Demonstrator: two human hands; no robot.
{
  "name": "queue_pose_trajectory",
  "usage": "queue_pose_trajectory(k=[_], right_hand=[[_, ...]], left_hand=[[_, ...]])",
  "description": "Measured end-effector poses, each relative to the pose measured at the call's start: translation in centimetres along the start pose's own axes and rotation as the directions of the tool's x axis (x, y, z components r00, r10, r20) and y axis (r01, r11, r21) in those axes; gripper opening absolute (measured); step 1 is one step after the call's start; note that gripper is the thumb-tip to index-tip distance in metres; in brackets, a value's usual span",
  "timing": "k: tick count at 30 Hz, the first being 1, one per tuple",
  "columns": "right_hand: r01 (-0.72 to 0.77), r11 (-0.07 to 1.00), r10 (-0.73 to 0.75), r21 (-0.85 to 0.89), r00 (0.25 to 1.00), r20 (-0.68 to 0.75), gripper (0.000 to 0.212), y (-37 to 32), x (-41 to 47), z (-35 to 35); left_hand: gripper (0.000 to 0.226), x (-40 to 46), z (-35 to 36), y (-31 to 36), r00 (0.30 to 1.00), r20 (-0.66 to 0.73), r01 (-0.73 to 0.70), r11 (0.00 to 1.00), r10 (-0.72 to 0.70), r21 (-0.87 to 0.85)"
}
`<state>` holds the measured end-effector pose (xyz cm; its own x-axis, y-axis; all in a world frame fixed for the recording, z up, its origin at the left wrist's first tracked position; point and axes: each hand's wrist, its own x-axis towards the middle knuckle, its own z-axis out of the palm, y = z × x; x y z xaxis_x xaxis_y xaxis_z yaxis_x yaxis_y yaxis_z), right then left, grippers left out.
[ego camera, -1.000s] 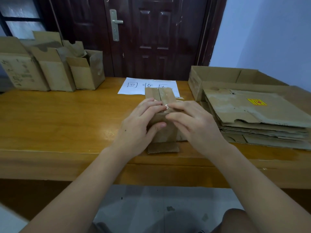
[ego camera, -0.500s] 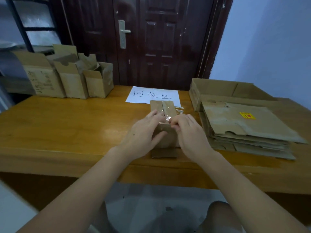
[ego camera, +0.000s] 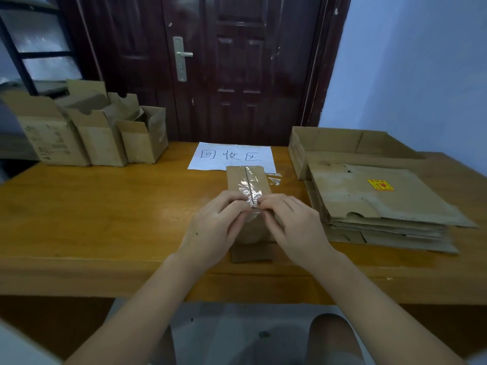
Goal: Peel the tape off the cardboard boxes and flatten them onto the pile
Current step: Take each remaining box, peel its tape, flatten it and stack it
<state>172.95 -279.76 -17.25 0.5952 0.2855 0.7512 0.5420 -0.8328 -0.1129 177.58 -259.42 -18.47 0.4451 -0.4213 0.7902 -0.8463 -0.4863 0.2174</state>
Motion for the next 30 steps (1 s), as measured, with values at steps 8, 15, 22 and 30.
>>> queue_pose_trajectory(k=[8,15,22,30], right_hand=[[0.062,0.996,-0.068,-0.061,0.994,-0.088,0.023,0.1,-0.1,0.1],[0.045,0.995,-0.058,-0.093,0.988,-0.140,0.019,0.2,0.6,0.6],[0.031,0.997,-0.039,-0.073,0.993,-0.110,0.022,0.2,0.6,0.8],[-0.126,0.982,0.135,0.143,0.989,-0.057,0.025,0.4,0.3,-0.2]], left_hand=[[0.012,0.4,-0.5,1.2,1.000,-0.004,0.017,0.995,-0.016,0.101],[0.016,1.2,-0.5,1.7,0.996,-0.017,0.084,0.987,-0.082,0.138],[0.028,1.3,0.0,2.8,0.978,0.012,0.206,0.969,-0.209,0.137],[0.021,1.2,-0.3,2.6,0.980,0.096,0.148,0.964,-0.173,0.219]])
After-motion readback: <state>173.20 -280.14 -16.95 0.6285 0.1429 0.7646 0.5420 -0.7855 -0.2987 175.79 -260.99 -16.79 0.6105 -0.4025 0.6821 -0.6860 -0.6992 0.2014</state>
